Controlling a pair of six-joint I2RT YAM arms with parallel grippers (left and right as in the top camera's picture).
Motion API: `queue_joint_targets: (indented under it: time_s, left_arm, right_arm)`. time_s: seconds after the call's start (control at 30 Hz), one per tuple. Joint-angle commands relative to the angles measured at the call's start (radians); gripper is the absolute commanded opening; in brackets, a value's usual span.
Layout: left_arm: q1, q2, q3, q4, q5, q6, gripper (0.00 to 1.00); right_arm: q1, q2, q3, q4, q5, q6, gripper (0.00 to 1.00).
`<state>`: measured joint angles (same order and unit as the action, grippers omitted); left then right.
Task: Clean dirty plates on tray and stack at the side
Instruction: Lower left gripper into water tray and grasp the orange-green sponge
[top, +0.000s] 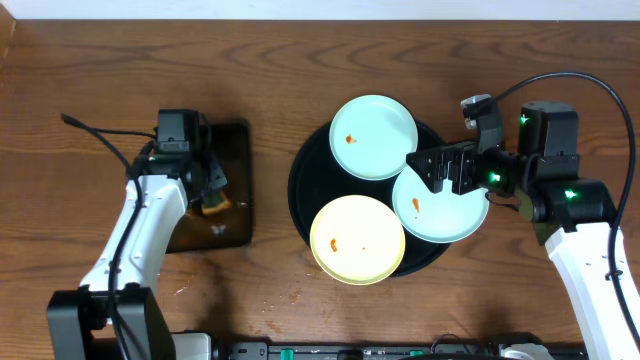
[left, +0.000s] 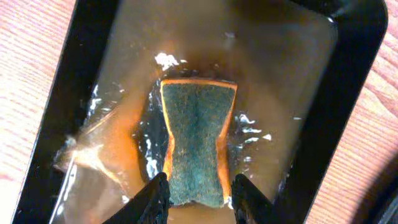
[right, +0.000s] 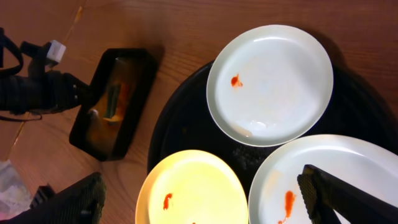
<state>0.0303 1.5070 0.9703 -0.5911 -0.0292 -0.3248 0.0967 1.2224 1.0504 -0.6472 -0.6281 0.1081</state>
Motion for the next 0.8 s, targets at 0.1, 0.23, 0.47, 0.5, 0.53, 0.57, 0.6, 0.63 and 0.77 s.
queue_joint_targets:
  time_s: [0.1,0.23,0.47,0.5,0.53,0.57,0.6,0.63,0.77]
  left_arm:
    - [0.003,0.079,-0.034,0.089,-0.049,0.010,0.41]
    - [0.003,0.164,-0.037,0.182,-0.094,0.011,0.41]
    - [0.003,0.293,-0.037,0.236,-0.087,0.013,0.08]
    - [0.003,0.289,-0.037,0.233,-0.084,0.013,0.08]
    - [0.003,0.280,-0.036,0.228,-0.076,0.013,0.07]
    - [0.003,0.267,-0.036,0.221,-0.067,0.013,0.08]
    - [0.003,0.252,-0.035,0.211,-0.061,0.013,0.08]
    - [0.003,0.229,-0.033,0.199,-0.061,0.013,0.07]
    - [0.003,0.099,-0.029,0.156,-0.061,0.014,0.08]
  right_arm:
    - [0.010,0.003,0.018,-0.001,0.003,0.011,0.97]
    - [0.010,0.003,0.018,-0.001,0.003,0.011,0.97]
    - [0.010,0.003,0.017,-0.006,0.003,0.011,0.97]
    - [0.010,0.003,0.017,-0.008,0.003,0.011,0.97]
    - [0.010,0.003,0.017,-0.008,0.003,0.011,0.97]
    - [0.010,0.003,0.017,-0.008,0.003,0.011,0.97]
    - [0.010,0.003,0.017,-0.008,0.003,0.011,0.97]
    - [0.010,0.003,0.017,-0.008,0.003,0.011,0.96]
    - [0.017,0.005,0.017,-0.040,0.051,0.011,0.90]
